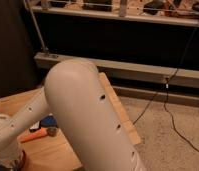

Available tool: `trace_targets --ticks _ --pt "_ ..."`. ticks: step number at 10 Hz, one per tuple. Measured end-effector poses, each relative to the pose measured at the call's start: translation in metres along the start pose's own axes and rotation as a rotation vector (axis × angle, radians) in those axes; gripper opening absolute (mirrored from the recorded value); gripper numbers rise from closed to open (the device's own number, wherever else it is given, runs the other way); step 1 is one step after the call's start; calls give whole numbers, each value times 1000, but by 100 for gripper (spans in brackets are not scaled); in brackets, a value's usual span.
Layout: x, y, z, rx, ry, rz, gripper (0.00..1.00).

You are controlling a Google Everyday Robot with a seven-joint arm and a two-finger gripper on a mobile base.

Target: Place the ceramic cup in the ceramic bowl

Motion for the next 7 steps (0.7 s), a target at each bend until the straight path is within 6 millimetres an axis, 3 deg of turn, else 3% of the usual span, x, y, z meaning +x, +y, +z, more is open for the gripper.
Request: trace_targets --ticks 4,7 --pt "-6 -4 0 52 5 -5 75" --pt "-11 -1 -7 74 -2 -12 80"
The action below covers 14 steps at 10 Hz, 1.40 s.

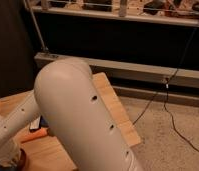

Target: Place the ceramic cup in the ceramic bowl

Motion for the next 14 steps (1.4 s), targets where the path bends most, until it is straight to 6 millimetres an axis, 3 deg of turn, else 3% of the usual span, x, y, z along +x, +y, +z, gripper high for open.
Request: trace_targets --ticks 5,7,10,14 --pt "2 -9 -4 58 13 22 80" --pt "-4 -28 -17 92 -9 75 80" --pt "-12 -68 -52 101 -66 199 80" --pt "-1 -123 -86 120 -133 356 80"
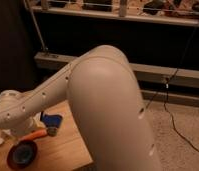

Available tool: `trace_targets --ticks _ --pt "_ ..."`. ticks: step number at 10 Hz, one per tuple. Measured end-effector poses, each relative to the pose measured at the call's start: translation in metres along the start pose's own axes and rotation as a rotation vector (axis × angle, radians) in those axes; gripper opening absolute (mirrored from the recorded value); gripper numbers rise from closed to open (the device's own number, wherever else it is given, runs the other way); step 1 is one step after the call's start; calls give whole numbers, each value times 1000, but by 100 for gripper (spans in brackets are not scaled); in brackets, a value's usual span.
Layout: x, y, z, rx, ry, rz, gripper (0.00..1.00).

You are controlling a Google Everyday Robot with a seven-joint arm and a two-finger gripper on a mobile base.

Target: Place the ceramic cup in the ceramic bowl

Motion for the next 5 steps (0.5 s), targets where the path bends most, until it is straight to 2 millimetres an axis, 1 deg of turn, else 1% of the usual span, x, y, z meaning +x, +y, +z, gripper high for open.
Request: trace_targets --ticks 1,2,5 --pt "1 -25 -4 27 -15 51 80" --pt "2 -40 -4 45 -21 81 80" --pt "3 -38 -4 44 -20 80 80"
